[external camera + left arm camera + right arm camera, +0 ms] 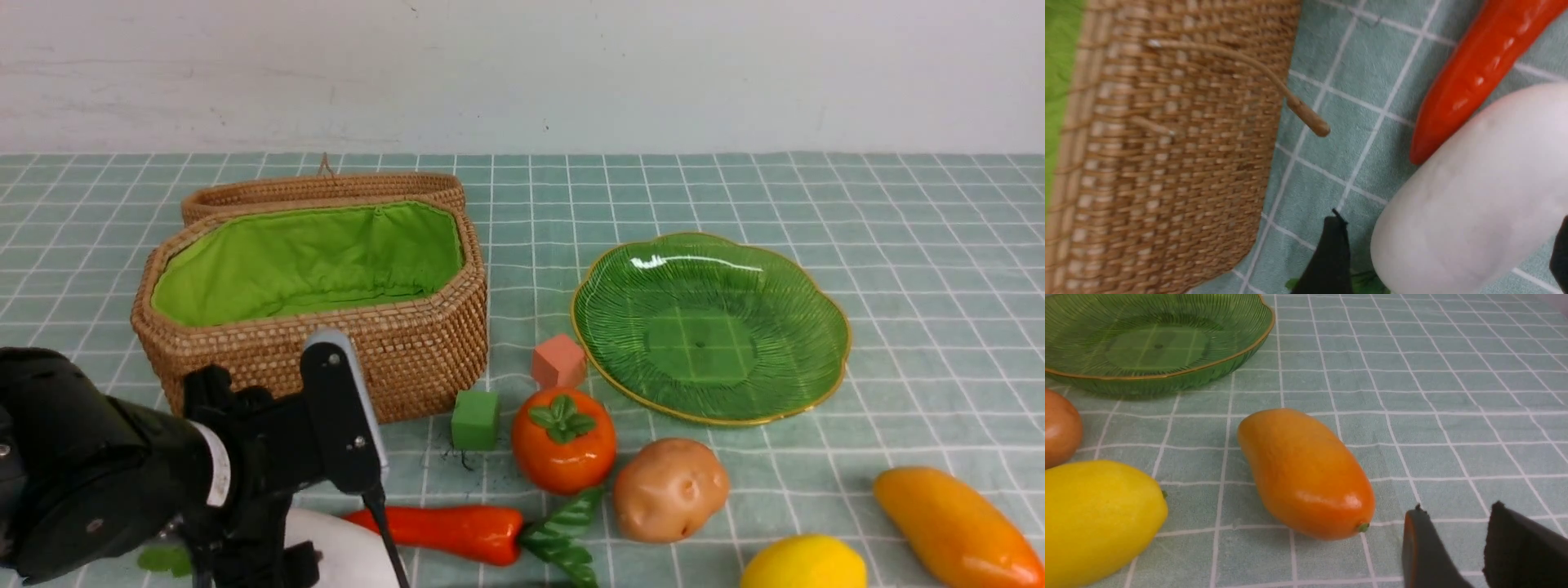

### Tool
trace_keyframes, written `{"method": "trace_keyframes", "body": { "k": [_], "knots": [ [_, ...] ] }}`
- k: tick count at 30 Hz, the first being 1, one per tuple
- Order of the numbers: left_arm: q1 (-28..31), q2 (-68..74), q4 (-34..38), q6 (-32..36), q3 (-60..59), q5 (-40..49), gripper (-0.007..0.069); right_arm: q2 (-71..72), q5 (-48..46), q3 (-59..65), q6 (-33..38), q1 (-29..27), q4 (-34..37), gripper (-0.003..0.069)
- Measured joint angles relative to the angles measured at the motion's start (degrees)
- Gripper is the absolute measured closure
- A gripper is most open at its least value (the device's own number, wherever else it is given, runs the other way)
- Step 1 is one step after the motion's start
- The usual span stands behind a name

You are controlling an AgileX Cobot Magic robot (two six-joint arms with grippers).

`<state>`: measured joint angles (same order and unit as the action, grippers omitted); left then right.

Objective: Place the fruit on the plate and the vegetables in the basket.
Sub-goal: Take a daikon with your left arm and place it on the basket on the left.

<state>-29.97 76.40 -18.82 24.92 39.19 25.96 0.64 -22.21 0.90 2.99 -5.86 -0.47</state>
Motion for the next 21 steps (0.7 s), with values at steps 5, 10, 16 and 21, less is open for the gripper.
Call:
{"method": "trace_keyframes", "body": {
  "k": [5, 10, 16, 21],
  "knots": [
    [0.06, 2.1, 1.11, 2.42, 0.0, -0.89, -0.0034, 0.0, 0.0, 0.0, 0.0, 0.0, 0.0, 0.0417],
    [0.06, 5.5, 1.95, 4.45, -0.07, -4.8, -0.0001, 0.0, 0.0, 0.0, 0.0, 0.0, 0.0, 0.0417],
    [0.06, 10.86, 2.07, 5.33, -0.07, -5.81, 0.0062, 0.0, 0.0, 0.0, 0.0, 0.0, 0.0, 0.0417],
    [0.06, 11.65, 3.29, 5.33, -0.07, -5.41, 0.0123, 0.0, 0.0, 0.0, 0.0, 0.0, 0.0, 0.0417]
  ]
}}
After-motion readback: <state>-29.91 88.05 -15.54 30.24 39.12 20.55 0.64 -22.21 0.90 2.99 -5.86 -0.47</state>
